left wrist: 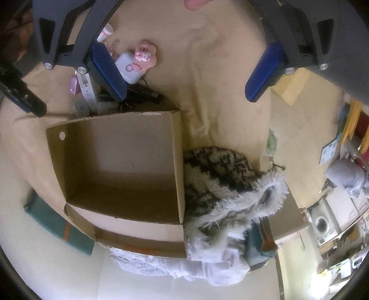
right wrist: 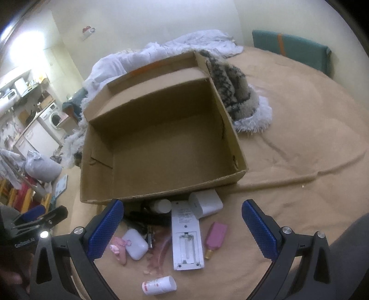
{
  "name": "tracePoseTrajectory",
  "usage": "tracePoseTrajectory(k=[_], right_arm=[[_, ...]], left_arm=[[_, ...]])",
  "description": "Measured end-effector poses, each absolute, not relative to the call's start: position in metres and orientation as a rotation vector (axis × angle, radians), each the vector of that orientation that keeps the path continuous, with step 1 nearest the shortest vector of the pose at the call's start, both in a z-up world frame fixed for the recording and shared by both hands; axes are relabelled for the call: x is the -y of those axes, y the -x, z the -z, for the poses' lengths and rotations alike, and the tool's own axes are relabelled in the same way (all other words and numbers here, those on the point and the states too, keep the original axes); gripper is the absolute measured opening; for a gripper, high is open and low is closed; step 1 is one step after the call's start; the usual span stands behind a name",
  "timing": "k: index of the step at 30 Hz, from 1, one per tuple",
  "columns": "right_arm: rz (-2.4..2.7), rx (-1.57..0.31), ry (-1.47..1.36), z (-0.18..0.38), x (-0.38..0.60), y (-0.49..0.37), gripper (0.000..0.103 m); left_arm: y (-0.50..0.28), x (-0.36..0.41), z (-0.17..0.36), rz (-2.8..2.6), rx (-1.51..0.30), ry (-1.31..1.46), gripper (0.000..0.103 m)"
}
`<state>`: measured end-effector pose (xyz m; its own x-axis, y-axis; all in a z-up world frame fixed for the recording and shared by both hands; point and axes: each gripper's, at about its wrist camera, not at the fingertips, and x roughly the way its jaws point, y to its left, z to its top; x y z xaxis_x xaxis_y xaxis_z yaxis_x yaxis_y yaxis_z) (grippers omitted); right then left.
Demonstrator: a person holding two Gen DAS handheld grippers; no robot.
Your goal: Organize rigid objects
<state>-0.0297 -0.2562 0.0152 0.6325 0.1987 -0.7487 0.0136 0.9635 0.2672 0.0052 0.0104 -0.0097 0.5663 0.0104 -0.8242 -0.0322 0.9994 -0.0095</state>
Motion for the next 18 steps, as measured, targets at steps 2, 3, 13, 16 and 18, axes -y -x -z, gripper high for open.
tracePoseTrajectory(k=[2,3,13,16,18], right_arm=[[-0.103,-0.875,-0.269,-0.016,0.256,0.028,0.103],[-0.1,-0.871,-0.272,-0.016,0.256,0.028,0.103],[-0.063,-0.918,-0.345,-0.01,0.271,0.027,0.103],[-0.065,-0.943,-0.34,-0.005,0.269,0.025,0.103],[-0.075,-0.95,-0.335,-0.004,0.268,0.026,0.103]], left_arm=[[-0.006,-0.011,0.012,-0.028,-0.984,0.017,0.102],[-0.006,-0.011,0.014,-0.025,-0.997,0.017,0.102],[-0.022,-0.005,0.072,0.062,-1.307,0.106,0.077],[-0.017,0.028,0.099,0.164,-1.402,-0.038,0.075],[-0.014,0.039,0.107,0.175,-1.402,-0.091,0.064]])
